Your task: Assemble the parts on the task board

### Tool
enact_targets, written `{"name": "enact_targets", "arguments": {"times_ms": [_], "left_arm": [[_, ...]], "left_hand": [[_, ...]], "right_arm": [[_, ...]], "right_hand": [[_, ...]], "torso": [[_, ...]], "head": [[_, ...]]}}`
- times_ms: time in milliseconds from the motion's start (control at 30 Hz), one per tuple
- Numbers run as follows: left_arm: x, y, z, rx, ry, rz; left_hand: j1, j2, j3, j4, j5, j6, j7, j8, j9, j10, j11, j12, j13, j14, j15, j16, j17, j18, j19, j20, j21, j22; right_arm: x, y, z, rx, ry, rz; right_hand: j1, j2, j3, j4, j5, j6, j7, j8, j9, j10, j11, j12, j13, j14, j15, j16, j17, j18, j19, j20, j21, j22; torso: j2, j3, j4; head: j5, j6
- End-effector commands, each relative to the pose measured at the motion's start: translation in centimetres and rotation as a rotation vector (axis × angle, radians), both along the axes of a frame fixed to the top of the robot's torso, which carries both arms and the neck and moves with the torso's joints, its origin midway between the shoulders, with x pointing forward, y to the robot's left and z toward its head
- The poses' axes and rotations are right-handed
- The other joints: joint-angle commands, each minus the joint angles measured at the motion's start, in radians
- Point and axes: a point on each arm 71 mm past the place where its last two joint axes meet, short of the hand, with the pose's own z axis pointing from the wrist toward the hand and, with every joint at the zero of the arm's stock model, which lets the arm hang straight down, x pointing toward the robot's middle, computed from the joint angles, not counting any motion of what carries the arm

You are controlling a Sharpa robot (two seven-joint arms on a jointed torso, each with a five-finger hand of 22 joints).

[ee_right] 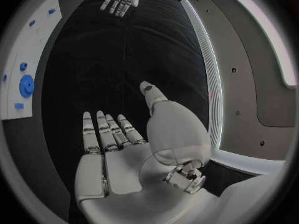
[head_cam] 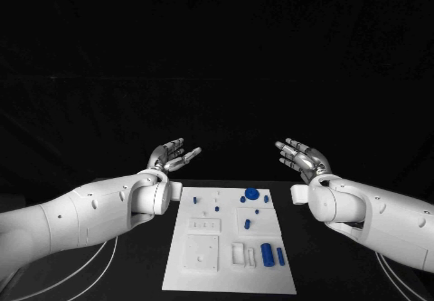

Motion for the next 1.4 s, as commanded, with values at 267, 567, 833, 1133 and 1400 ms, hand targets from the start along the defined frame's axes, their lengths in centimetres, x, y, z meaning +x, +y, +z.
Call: {"name": "enact_targets", "arguments": {"times_ms": [267, 567, 833, 1133, 1400], "left_arm": [[2.0, 0.0, 0.5, -0.016, 0.080, -0.093], [1.8, 0.6, 0.8, 0.000, 0.066, -0.141], [0.8, 0.4, 2.0, 0.016, 0.052, -0.220], [-0.7, -0.6, 4.3, -0.002, 0.019, -0.310], [-1.9, -0.8, 5.9, -0.016, 0.002, -0.357]], "left_hand": [[0.049, 0.045, 0.028, -0.028, 0.000, 0.127, 0.041, 0.014, 0.008, 0.175, 0.042, 0.014, 0.009, 0.202, 0.010, 0.019, 0.011, 0.044, 0.128, 0.004, 0.026, 0.012], [-0.013, 0.157, 0.018, -0.214, 0.005, 0.515, 0.058, 0.050, 0.028, 0.644, 0.046, 0.046, 0.025, 0.645, -0.008, 0.083, 0.035, -0.029, 0.300, -0.122, 0.114, 0.036], [-0.016, 0.216, 0.028, -0.342, 0.143, 0.589, 0.033, 0.043, 0.030, 0.808, -0.012, 0.035, 0.025, 0.797, -0.085, 0.148, 0.039, -0.089, 0.402, -0.229, 0.212, 0.075], [-0.049, 0.208, 0.060, -0.397, 0.126, 0.583, 0.036, 0.036, 0.029, 0.784, -0.008, 0.034, 0.026, 0.840, -0.099, 0.164, 0.043, -0.097, 0.341, -0.251, 0.360, 0.181], [-0.064, 0.207, 0.061, -0.414, 0.121, 0.571, 0.040, 0.036, 0.029, 0.758, 0.002, 0.033, 0.025, 0.824, -0.090, 0.154, 0.039, -0.092, 0.292, -0.241, 0.403, 0.214]], "right_arm": [[1.7, -1.2, 0.0, -0.005, 0.120, 0.266], [2.8, -1.8, 0.7, -0.599, -0.132, 0.276], [2.9, -0.2, 0.9, -0.934, -0.247, 0.378], [3.1, 0.7, 2.2, -1.148, -0.305, 0.374], [3.1, 1.9, 2.9, -1.270, -0.337, 0.368]], "right_hand": [[0.140, 0.006, 0.011, -0.152, -0.043, 0.395, 0.021, 0.023, 0.019, 0.410, -0.003, 0.023, 0.019, 0.438, -0.001, 0.021, 0.019, -0.041, 0.286, -0.069, 0.041, 0.020], [0.141, -0.028, 0.169, -0.204, -0.085, 0.670, 0.000, 0.037, 0.033, 0.688, -0.063, 0.033, 0.027, 0.806, -0.111, 0.044, 0.033, -0.043, 0.629, -0.181, 0.136, 0.037], [0.114, -0.061, 0.139, -0.201, -0.108, 0.743, -0.028, 0.034, 0.033, 0.763, -0.108, 0.029, 0.026, 1.046, -0.204, 0.408, 0.202, 0.039, 0.966, -0.262, 0.323, 0.117], [0.080, -0.078, 0.173, -0.200, -0.064, 0.739, -0.031, 0.033, 0.033, 0.791, -0.120, 0.031, 0.028, 1.040, -0.211, 0.694, 0.343, 0.068, 1.122, -0.287, 0.405, 0.161], [0.030, -0.110, 0.214, -0.196, 0.019, 0.729, -0.027, 0.033, 0.033, 0.795, -0.119, 0.028, 0.028, 0.997, -0.212, 0.827, 0.396, 0.061, 1.128, -0.307, 0.546, 0.238]], "torso": [[0.000, -0.0008, 0.0000], [0.002, -0.0012, -0.0001], [0.028, 0.0016, 0.0057], [0.083, -0.0040, 0.0237], [0.127, -0.0085, 0.0385]], "head": [[0.000, 0.000], [0.007, -0.024], [0.006, -0.005], [-0.010, 0.023], [-0.020, 0.047]]}}
